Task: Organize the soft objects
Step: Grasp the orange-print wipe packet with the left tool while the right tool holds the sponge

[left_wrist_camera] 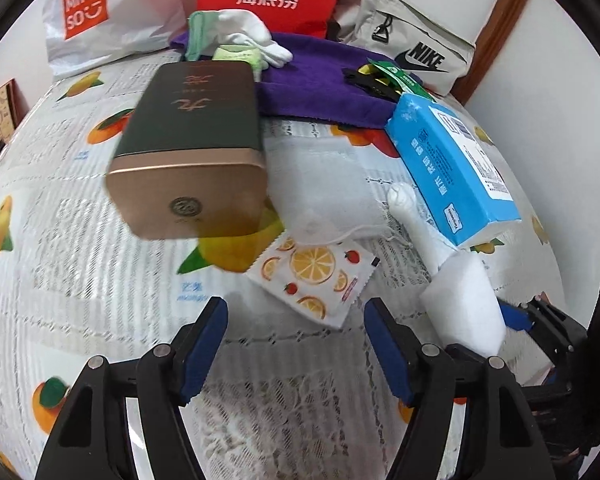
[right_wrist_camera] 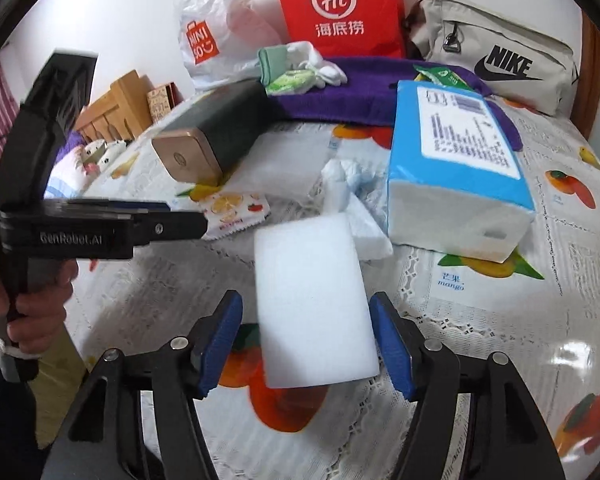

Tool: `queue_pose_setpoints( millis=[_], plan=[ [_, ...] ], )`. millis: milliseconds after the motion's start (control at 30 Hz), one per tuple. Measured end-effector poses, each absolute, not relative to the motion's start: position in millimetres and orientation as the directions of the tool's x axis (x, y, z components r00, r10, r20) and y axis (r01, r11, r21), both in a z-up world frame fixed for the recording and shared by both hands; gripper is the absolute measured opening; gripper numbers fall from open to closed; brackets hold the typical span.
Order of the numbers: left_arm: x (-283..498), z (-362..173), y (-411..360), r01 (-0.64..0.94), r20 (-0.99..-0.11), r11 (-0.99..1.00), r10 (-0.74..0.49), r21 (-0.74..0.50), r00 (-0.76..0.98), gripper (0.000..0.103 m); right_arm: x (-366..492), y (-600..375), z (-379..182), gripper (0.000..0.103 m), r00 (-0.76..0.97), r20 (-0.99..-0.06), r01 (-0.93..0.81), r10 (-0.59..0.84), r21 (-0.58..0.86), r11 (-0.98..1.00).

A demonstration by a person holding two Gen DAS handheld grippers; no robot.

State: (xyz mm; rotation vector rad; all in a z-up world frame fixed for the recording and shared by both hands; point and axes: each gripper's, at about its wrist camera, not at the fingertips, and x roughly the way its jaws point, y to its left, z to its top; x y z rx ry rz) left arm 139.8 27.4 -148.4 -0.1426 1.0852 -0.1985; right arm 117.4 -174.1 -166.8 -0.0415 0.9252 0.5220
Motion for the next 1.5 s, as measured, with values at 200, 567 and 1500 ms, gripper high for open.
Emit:
queue_pose_setpoints(
  millis=[200, 567, 1500],
  plan=[
    [152.3, -153.3, 15.9, 0.124, -0.85, 0.978, -0.205, -0.165, 0.486, 0.07, 105.1, -193.7, -170.1, 0.051, 0.482, -0.765, -0.462, 0.427, 0.192, 0.866],
    [159.2, -162.5, -9.9, 0.187, -0.834, 0.982, -0.113, -0.012, 0.54, 0.067, 93.5, -230.8, -162.3, 0.051, 0.532, -0.741, -0.402, 0.41, 0.205, 0.892],
    [109.7, -145.3, 21.4, 0.147, -0.826, 0.982, -0.176, -0.114, 0.535, 0.01, 93.7, -234.8, -166.0, 0.051, 0.587, -0.718, -0.304, 0.374, 0.233, 0.924]
  ],
)
